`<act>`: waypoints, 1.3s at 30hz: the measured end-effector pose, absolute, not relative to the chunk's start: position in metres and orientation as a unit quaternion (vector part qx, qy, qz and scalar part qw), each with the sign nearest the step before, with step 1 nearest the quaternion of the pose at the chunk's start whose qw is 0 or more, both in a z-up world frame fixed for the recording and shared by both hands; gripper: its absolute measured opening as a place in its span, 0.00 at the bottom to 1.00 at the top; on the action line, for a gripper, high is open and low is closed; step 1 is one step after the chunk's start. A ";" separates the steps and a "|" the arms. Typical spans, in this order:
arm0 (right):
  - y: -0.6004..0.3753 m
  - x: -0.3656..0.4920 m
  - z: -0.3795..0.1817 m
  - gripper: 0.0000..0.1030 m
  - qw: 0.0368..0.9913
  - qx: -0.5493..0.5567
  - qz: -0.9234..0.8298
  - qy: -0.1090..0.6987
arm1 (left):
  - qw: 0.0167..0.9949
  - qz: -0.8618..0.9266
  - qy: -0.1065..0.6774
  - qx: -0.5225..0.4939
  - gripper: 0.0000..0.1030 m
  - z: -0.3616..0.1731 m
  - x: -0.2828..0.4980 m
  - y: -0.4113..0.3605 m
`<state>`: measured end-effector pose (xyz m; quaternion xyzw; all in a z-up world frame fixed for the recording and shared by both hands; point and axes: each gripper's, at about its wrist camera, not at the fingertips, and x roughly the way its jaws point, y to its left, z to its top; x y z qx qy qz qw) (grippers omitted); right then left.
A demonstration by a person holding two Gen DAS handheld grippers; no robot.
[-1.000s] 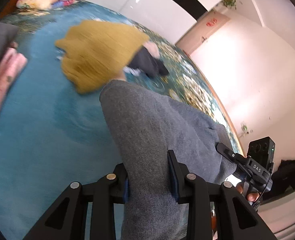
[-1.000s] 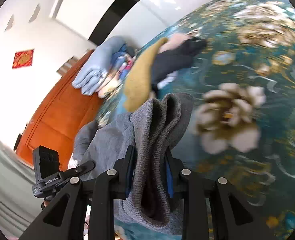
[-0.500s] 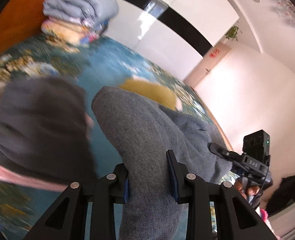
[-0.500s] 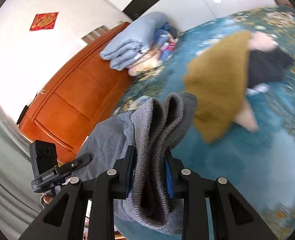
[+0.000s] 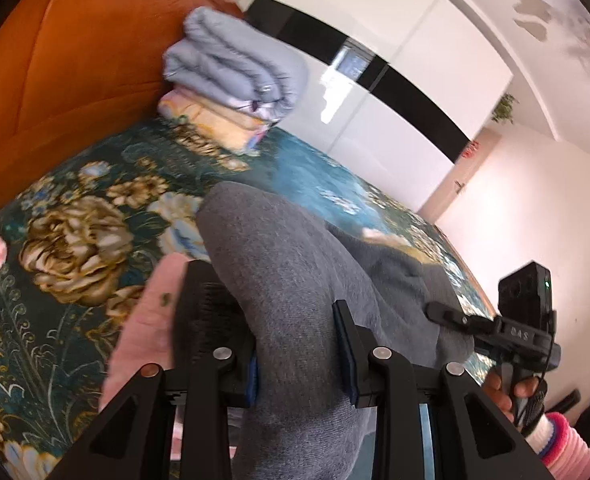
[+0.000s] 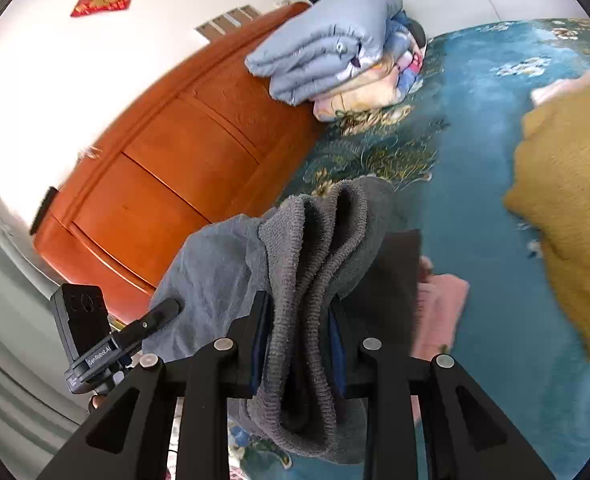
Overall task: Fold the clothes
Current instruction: 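Lift the folded sweatshirt with both grippers and carry it toward the clothes pile, then lower the folded sweatshirt onto the dark and pink clothes stack with both grippers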
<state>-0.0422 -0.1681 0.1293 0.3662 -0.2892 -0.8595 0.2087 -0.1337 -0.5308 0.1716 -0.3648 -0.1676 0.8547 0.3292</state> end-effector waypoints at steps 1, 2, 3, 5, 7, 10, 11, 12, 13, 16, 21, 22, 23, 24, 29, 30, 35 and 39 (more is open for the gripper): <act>-0.174 -0.047 0.121 0.28 0.206 0.373 -0.856 -0.292 | 0.322 0.853 -0.175 -0.373 0.33 0.160 -0.142 -0.535; -0.179 -0.051 0.112 0.28 0.202 0.380 -0.853 -0.295 | 0.314 0.850 -0.183 -0.381 0.33 0.149 -0.151 -0.539; -0.185 -0.055 0.104 0.28 0.199 0.387 -0.850 -0.298 | 0.307 0.847 -0.193 -0.389 0.32 0.137 -0.159 -0.543; -0.188 -0.060 0.085 0.28 0.188 0.401 -0.844 -0.302 | 0.305 0.835 -0.228 -0.397 0.34 0.118 -0.169 -0.550; -0.184 -0.063 0.072 0.28 0.185 0.403 -0.839 -0.314 | 0.308 0.824 -0.259 -0.398 0.38 0.104 -0.173 -0.556; -0.178 -0.064 0.068 0.29 0.188 0.404 -0.833 -0.328 | 0.306 0.826 -0.262 -0.394 0.40 0.101 -0.169 -0.556; -0.177 -0.063 0.068 0.31 0.188 0.407 -0.832 -0.327 | 0.302 0.827 -0.262 -0.395 0.42 0.103 -0.169 -0.556; -0.175 -0.062 0.071 0.32 0.188 0.409 -0.832 -0.324 | 0.296 0.829 -0.262 -0.396 0.46 0.106 -0.167 -0.557; -0.173 -0.061 0.073 0.32 0.188 0.410 -0.833 -0.320 | 0.286 0.833 -0.263 -0.395 0.51 0.111 -0.165 -0.559; -0.169 -0.062 0.080 0.32 0.183 0.412 -0.838 -0.308 | 0.259 0.851 -0.256 -0.377 0.56 0.128 -0.157 -0.566; -0.165 -0.053 0.108 0.32 0.173 0.389 -0.866 -0.264 | 0.267 0.877 -0.184 -0.353 0.59 0.160 -0.124 -0.551; -0.168 -0.052 0.116 0.32 0.174 0.382 -0.872 -0.250 | 0.270 0.882 -0.161 -0.351 0.59 0.164 -0.117 -0.543; -0.175 -0.051 0.124 0.32 0.175 0.379 -0.879 -0.230 | 0.273 0.886 -0.138 -0.349 0.59 0.167 -0.111 -0.534; -0.183 -0.050 0.131 0.32 0.175 0.375 -0.886 -0.209 | 0.277 0.889 -0.114 -0.345 0.60 0.169 -0.105 -0.525; -0.235 -0.050 0.138 0.33 0.201 0.382 -0.897 -0.096 | 0.262 0.900 -0.033 -0.348 0.64 0.159 -0.108 -0.492; -0.244 -0.052 0.136 0.33 0.204 0.382 -0.898 -0.077 | 0.263 0.897 -0.039 -0.353 0.64 0.156 -0.115 -0.491; -0.242 -0.088 0.101 0.34 0.160 0.422 -0.885 -0.110 | 0.275 0.877 -0.104 -0.381 0.65 0.139 -0.148 -0.496; -0.232 -0.106 0.078 0.34 0.128 0.456 -0.869 -0.144 | 0.283 0.859 -0.144 -0.402 0.65 0.125 -0.163 -0.498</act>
